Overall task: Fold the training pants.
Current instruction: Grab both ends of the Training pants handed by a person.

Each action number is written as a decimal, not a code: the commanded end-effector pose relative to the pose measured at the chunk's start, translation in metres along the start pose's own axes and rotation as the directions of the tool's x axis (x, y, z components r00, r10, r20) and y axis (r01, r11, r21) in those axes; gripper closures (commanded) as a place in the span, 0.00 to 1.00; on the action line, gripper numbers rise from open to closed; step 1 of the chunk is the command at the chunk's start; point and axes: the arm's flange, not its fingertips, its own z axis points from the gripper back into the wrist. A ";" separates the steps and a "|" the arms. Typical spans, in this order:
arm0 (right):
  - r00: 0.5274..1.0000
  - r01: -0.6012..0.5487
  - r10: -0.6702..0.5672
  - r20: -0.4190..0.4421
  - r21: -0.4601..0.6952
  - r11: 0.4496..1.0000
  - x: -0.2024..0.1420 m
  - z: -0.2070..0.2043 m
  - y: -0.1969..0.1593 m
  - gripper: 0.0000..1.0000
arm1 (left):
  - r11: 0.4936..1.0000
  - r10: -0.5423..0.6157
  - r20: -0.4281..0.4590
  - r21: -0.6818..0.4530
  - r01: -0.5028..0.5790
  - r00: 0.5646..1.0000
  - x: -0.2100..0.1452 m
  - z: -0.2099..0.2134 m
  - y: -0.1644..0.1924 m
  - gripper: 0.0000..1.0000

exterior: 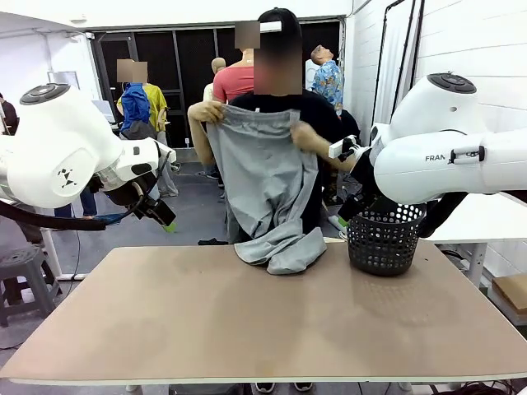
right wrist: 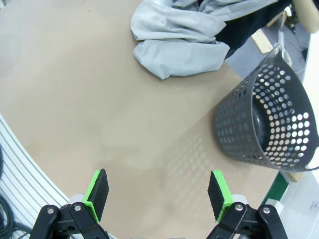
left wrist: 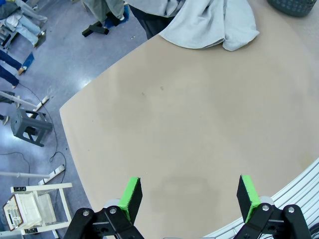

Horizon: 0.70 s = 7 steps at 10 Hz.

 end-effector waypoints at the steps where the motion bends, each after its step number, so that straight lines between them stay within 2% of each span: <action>1: 1.000 0.002 -0.002 0.002 0.008 1.000 0.000 -0.001 0.000 0.00 | 1.000 0.003 0.009 0.000 -0.003 1.000 0.001 -0.001 0.001 0.00; 7: 1.000 0.002 -0.002 0.002 0.008 1.000 0.000 -0.001 0.000 0.00 | 1.000 0.003 0.009 0.000 -0.003 1.000 0.001 -0.001 0.001 0.00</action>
